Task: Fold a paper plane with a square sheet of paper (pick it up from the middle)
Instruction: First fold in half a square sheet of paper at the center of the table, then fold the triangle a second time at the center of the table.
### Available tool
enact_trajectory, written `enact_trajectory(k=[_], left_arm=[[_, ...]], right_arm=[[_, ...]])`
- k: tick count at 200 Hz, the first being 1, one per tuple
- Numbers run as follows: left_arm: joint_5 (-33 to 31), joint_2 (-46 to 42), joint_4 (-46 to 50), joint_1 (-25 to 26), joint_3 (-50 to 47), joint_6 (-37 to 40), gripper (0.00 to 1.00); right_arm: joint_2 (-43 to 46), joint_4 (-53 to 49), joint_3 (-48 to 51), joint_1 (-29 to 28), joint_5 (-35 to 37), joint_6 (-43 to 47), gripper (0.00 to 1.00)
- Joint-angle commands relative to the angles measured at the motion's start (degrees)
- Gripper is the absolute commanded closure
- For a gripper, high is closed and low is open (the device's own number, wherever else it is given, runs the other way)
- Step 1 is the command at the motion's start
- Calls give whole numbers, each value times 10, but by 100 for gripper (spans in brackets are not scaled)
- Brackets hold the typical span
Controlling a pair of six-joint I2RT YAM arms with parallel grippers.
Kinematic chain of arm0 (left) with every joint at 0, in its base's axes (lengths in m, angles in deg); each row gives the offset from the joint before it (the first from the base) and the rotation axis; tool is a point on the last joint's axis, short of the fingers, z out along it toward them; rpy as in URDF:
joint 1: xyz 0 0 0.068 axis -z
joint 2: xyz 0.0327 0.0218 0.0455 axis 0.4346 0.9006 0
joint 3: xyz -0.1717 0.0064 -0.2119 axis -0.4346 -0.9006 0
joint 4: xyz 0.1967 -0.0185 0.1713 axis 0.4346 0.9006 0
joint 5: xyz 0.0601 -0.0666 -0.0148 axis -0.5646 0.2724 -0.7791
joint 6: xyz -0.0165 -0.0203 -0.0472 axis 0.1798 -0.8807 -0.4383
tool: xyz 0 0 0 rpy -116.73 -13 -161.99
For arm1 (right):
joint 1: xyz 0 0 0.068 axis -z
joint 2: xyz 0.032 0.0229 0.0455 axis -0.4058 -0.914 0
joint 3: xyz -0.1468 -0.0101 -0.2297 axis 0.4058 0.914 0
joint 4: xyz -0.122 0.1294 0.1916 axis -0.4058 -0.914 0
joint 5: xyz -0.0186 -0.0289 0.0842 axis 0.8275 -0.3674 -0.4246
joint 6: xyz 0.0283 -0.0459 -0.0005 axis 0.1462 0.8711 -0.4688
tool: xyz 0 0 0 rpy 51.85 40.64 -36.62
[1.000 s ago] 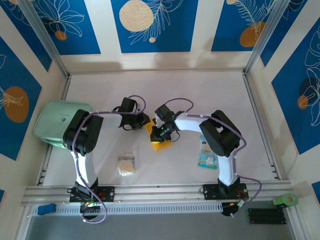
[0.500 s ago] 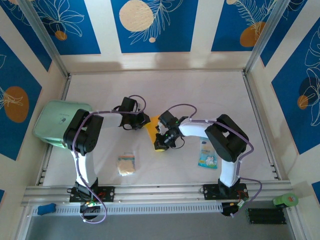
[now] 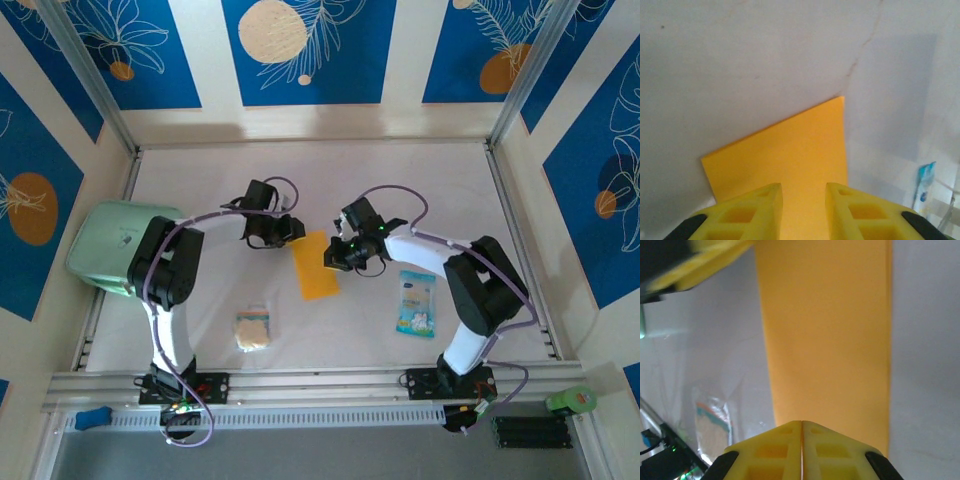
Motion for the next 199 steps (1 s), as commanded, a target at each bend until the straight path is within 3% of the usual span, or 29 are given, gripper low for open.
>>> enact_trajectory(k=[1, 72, 120, 152, 199], left_arm=[[-6, -60, 0, 1, -6, -15, 69], [-36, -141, -69, 21, -132, -106, 63], [-41, -117, -96, 52, -154, -141, 61], [-36, -80, -109, 61, -136, -146, 64], [-42, -33, -104, 62, -108, -137, 68]], right_arm=[[-31, 0, -22, -14, 0, -12, 92], [-100, 19, -40, -25, 21, -102, 92], [-125, 22, -44, -24, 28, -157, 93], [-70, 72, -21, -8, -5, -166, 92], [22, 81, 44, 21, -9, -149, 76]])
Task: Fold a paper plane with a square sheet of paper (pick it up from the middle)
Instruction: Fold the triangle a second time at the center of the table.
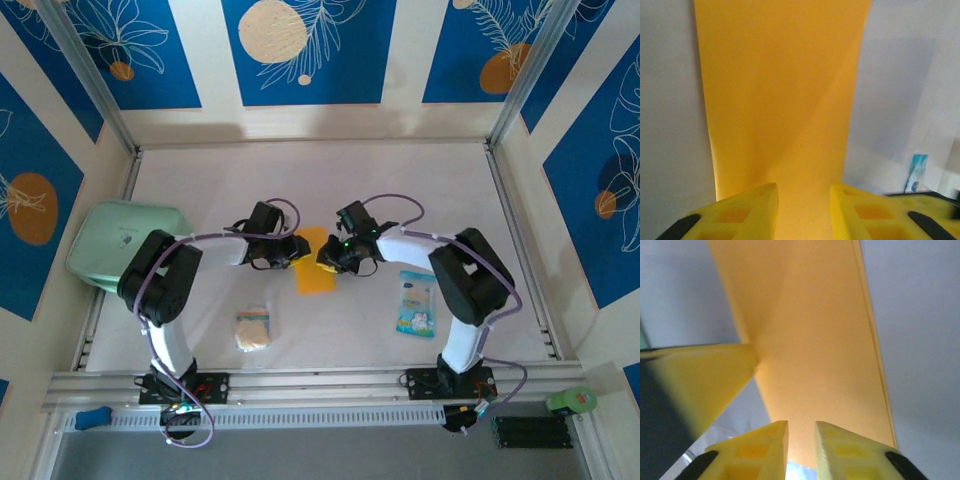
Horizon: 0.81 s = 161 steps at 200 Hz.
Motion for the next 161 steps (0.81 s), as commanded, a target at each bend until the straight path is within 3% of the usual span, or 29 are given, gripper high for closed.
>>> enact_trajectory(k=[1, 65, 161], left_arm=[[-6, 22, -4, 5, 22, 0, 68], [-28, 45, -4, 5, 2, 1, 69], [10, -11, -40, 5, 4, -10, 66]], right_arm=[[45, 7, 31, 16, -14, 4, 76], [65, -36, 72, 41, -42, 37, 67], [21, -51, 53, 27, -46, 69, 66]])
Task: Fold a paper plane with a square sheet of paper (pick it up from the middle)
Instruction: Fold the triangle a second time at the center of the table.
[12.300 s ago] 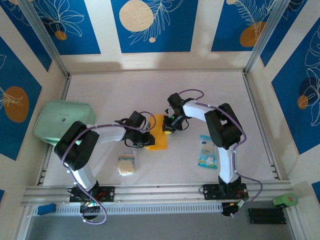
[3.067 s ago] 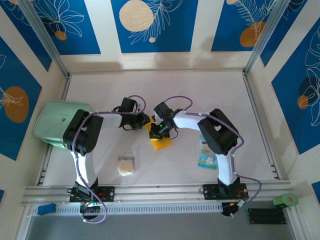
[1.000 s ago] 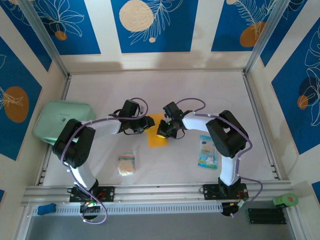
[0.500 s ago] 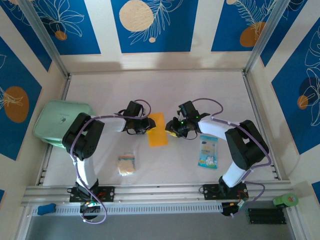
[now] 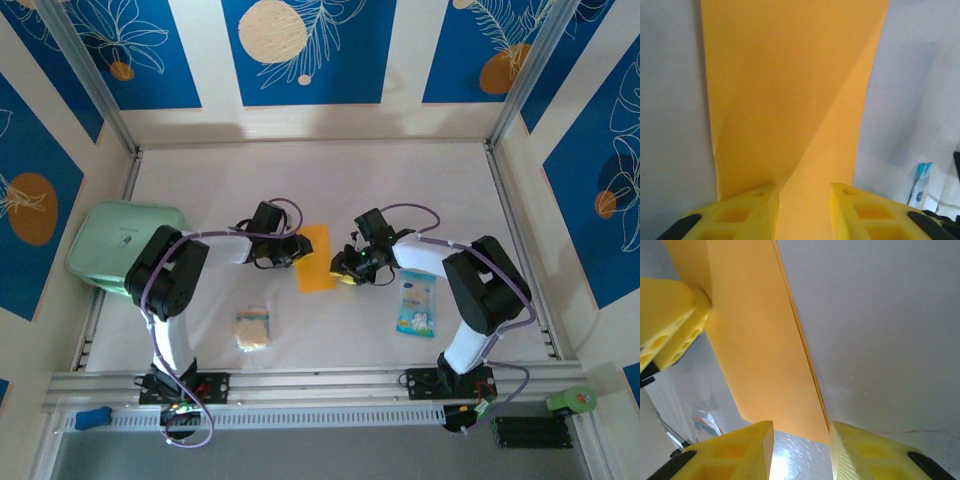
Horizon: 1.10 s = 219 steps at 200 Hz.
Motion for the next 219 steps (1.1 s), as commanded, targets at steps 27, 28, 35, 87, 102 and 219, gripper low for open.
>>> enact_trajectory(k=[27, 28, 35, 87, 102, 219], left_arm=[[-22, -29, 5, 2, -3, -2, 66], [-23, -29, 5, 2, -3, -2, 66], [-26, -26, 5, 1, -4, -1, 66], [-40, 15, 25, 1, -1, -1, 70], [-46, 20, 32, 1, -2, -1, 70], [-56, 34, 46, 1, -11, -2, 71]], right_arm=[[-17, -19, -16, -6, -12, 23, 66], [-17, -19, -16, -6, -12, 23, 66], [-18, -19, -16, -6, -12, 26, 66], [-21, -25, -19, -6, -10, 36, 67], [-19, -25, -17, -6, -10, 38, 67], [-38, -39, -30, -12, -32, 70, 68]])
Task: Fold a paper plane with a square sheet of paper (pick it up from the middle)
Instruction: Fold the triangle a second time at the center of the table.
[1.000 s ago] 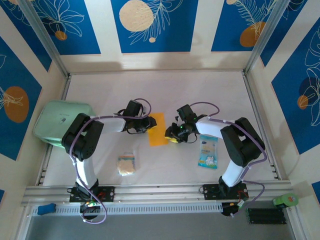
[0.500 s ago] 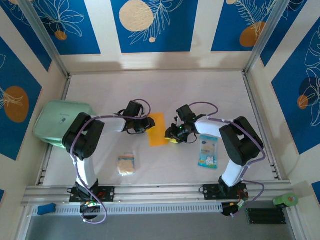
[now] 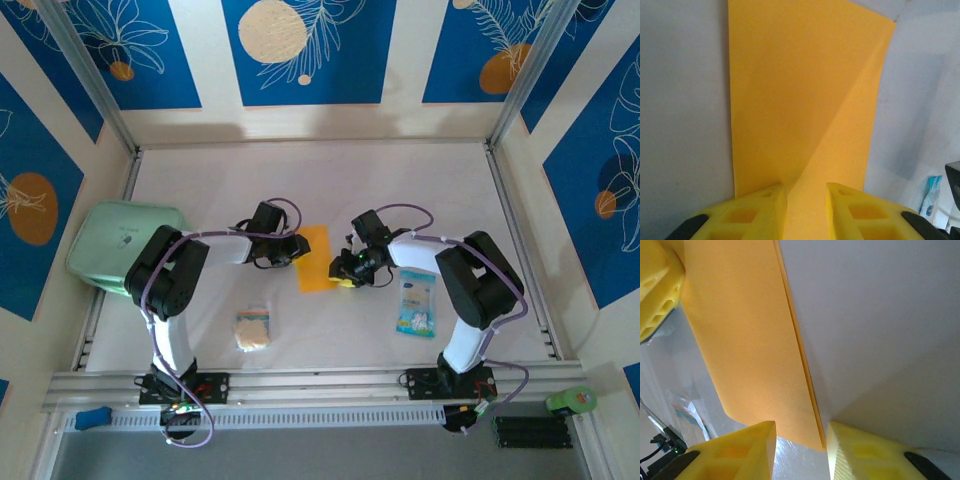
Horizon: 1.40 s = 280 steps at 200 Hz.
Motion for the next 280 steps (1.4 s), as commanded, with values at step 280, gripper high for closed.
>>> enact_trajectory(k=[280], left_arm=[[-15, 46, 46, 2, -7, 2, 73]], right_arm=[[-18, -60, -47, -19, 38, 32, 68]])
